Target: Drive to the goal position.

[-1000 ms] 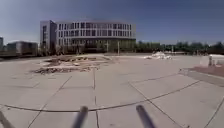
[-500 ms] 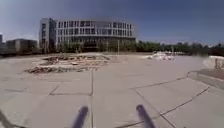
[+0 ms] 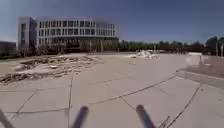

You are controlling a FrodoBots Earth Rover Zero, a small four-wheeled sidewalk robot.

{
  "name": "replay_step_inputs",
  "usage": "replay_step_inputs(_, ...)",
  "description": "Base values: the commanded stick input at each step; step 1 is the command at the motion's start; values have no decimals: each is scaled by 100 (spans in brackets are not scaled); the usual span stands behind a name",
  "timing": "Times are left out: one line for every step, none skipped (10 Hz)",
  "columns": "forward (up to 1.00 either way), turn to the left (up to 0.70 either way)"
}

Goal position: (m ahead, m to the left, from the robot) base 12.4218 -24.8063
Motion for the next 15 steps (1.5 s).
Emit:
replay_step_inputs(70,0)
replay_step_inputs(70,0)
replay_step_inputs(70,-1)
replay_step_inputs(70,-28)
replay_step_inputs(70,-35)
replay_step_inputs(70,-35)
replay_step_inputs(70,-35)
replay_step_inputs(70,-35)
replay_step_inputs(70,-35)
replay_step_inputs(70,-35)
replay_step_inputs(70,-35)
replay_step_inputs(70,-35)
replay_step_inputs(70,-35)
replay_step_inputs(70,-35)
replay_step_inputs(70,-32)
